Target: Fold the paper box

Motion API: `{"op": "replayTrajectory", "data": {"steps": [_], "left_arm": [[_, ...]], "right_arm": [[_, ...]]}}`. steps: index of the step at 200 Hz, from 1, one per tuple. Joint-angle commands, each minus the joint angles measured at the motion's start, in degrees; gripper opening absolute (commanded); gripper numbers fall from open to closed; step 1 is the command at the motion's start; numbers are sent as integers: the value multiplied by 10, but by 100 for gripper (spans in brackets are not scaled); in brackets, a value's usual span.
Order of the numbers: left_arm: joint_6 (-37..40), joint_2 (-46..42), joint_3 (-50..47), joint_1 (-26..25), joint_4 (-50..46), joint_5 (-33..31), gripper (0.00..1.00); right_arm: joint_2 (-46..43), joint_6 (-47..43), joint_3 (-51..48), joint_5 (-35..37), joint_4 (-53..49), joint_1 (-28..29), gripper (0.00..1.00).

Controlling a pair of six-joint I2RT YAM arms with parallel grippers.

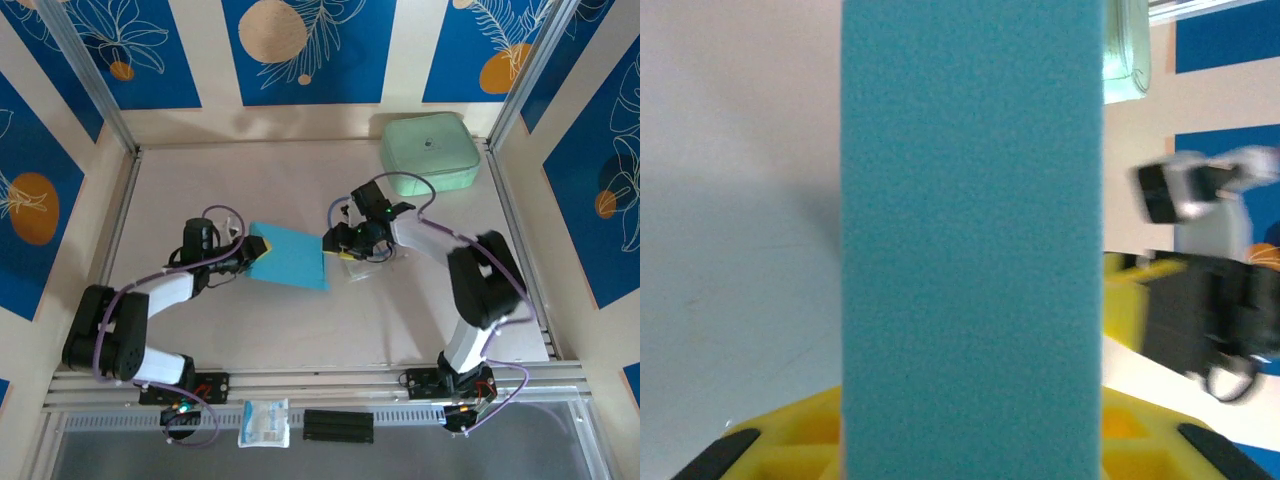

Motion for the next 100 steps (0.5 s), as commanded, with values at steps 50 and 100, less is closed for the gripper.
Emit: {"op": "replayTrajectory", "data": {"steps": [50, 100], "left_arm": [[-63, -150, 96, 1, -298, -119, 21], [-162, -218, 124, 0, -356, -131, 19]], "right_arm": [[-200, -554, -97, 394, 185, 342, 86], [-46, -747, -68, 481, 351, 370, 88]]}}
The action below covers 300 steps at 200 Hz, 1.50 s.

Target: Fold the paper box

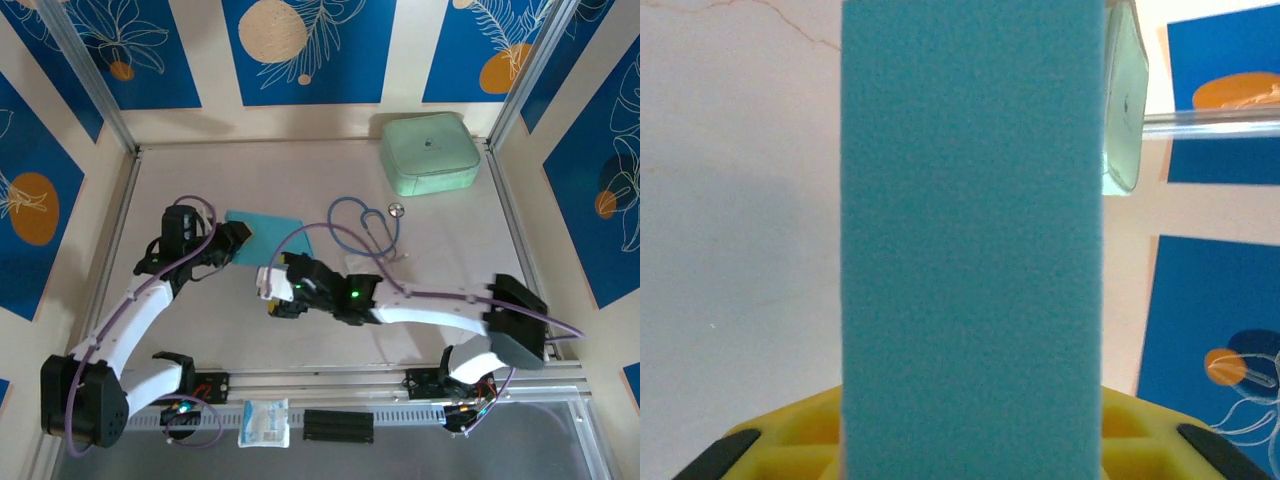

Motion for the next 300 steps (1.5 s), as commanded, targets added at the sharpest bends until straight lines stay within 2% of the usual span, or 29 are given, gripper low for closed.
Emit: {"op": "replayTrajectory", "data": {"steps": [1, 26, 58, 121, 178, 204, 233, 248, 263, 286, 300], "left_arm": [[-65, -32, 15, 0, -57, -10, 19], [-90, -59, 18, 0, -80, -11, 20], [-108, -72, 22, 1, -101, -9, 20], [-101, -61, 28, 1, -112, -23, 19], [-115, -60, 25, 0, -107, -19, 18], [-133, -61, 24, 1, -96, -12, 18], [-143, -63, 25, 2, -93, -11, 19], [-145, -62, 26, 2, -84, -8, 23], [-141, -61, 28, 1, -75, -3, 31], [-107, -68, 43, 3, -75, -16, 57], [-65, -80, 60, 5, -91, -44, 69]], "right_arm": [[46, -138, 27, 87, 112, -15, 88], [102, -194, 47, 103, 196, -32, 89], [137, -231, 58, 110, 262, -45, 84], [74, -184, 6, 81, 260, -64, 91], [81, -155, 27, 49, 259, -107, 90], [107, -156, 46, 36, 257, -113, 77], [118, -167, 52, 28, 264, -110, 43], [115, -165, 51, 23, 252, -109, 36], [107, -155, 48, 18, 233, -108, 32], [76, -122, 38, -7, 183, -114, 30], [52, -94, 38, -27, 134, -124, 30]]}}
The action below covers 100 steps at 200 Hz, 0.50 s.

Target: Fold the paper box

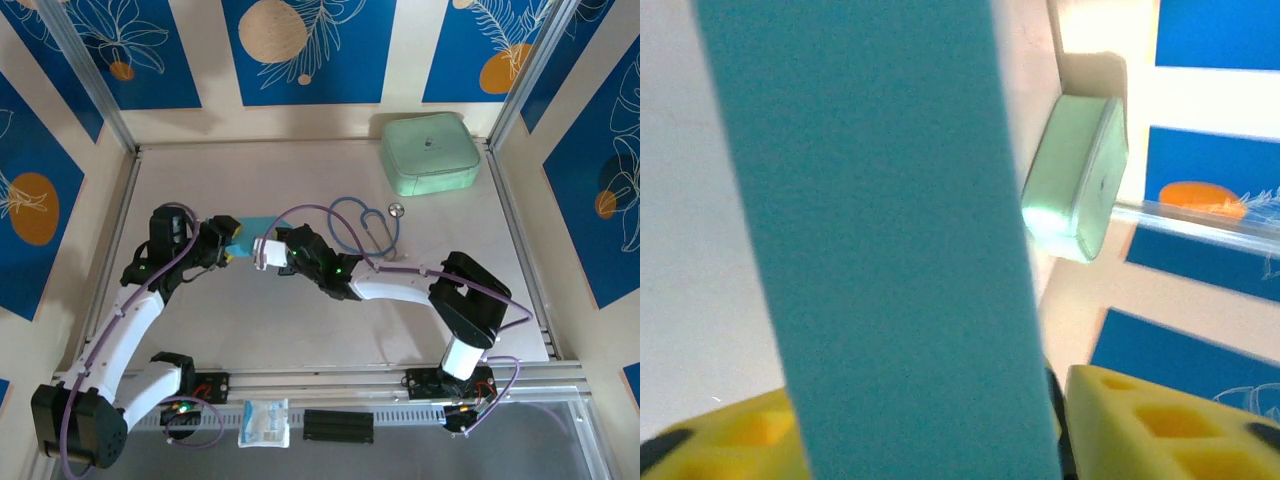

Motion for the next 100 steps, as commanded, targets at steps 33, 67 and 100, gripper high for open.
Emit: {"op": "replayTrajectory", "data": {"steps": [33, 67, 100], "left_arm": [[232, -64, 110, -1, -102, -125, 86], [483, -109, 157, -1, -159, -198, 88], [637, -159, 137, -1, -172, -112, 87]], "right_arm": [[-112, 98, 35, -133, -251, -64, 30], [-105, 70, 161, -259, -596, -115, 30], [-34, 26, 277, -228, -822, -110, 30]]}}
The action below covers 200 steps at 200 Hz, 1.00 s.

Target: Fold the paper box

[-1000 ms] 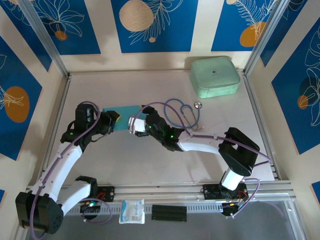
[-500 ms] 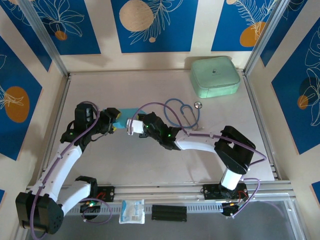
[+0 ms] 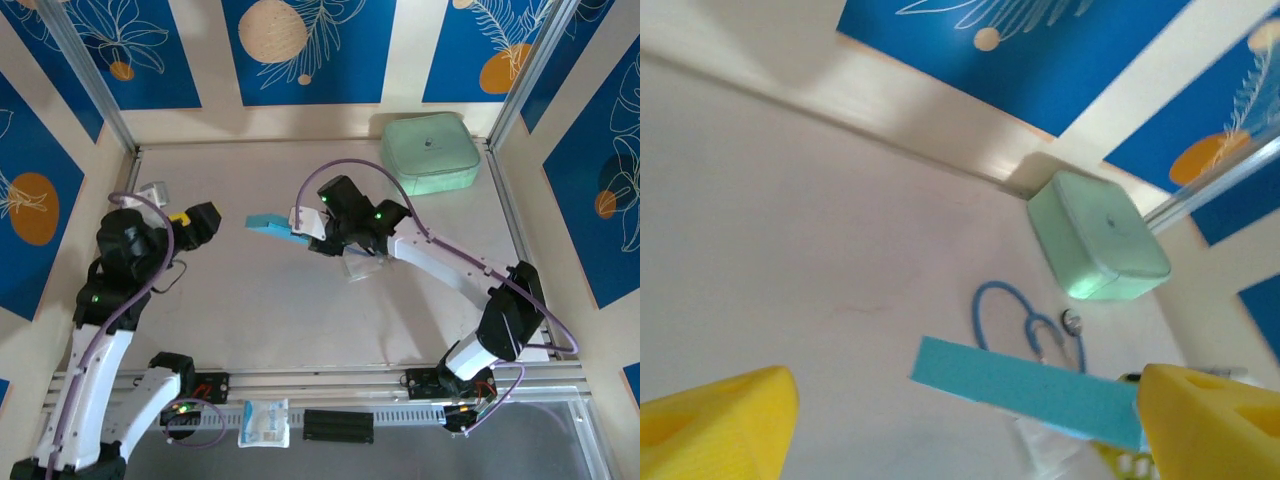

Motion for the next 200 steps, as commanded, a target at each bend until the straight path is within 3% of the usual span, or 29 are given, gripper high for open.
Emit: {"op": "replayTrajectory", "data": {"steps": [1, 33, 76, 97, 114, 184, 200], "left_arm": [[182, -24, -11, -1, -45, 39, 87], [191, -30, -22, 0, -74, 62, 85], [188, -34, -42, 0, -98, 81, 85], [188, -36, -49, -1, -108, 78, 84], [184, -37, -58, -1, -104, 83, 84], [175, -13, -78, 0, -71, 101, 81], [184, -6, -81, -1, -77, 94, 81]], "right_arm": [[52, -32, 67, -32, -252, 12, 30], [152, -37, 185, -24, -370, 24, 31], [288, -35, 287, 1, -402, 44, 31], [325, -36, 316, 2, -397, 45, 41], [333, -37, 327, 21, -393, 44, 51], [281, -44, 314, 9, -374, 46, 69], [276, -43, 322, -14, -381, 43, 79]]}}
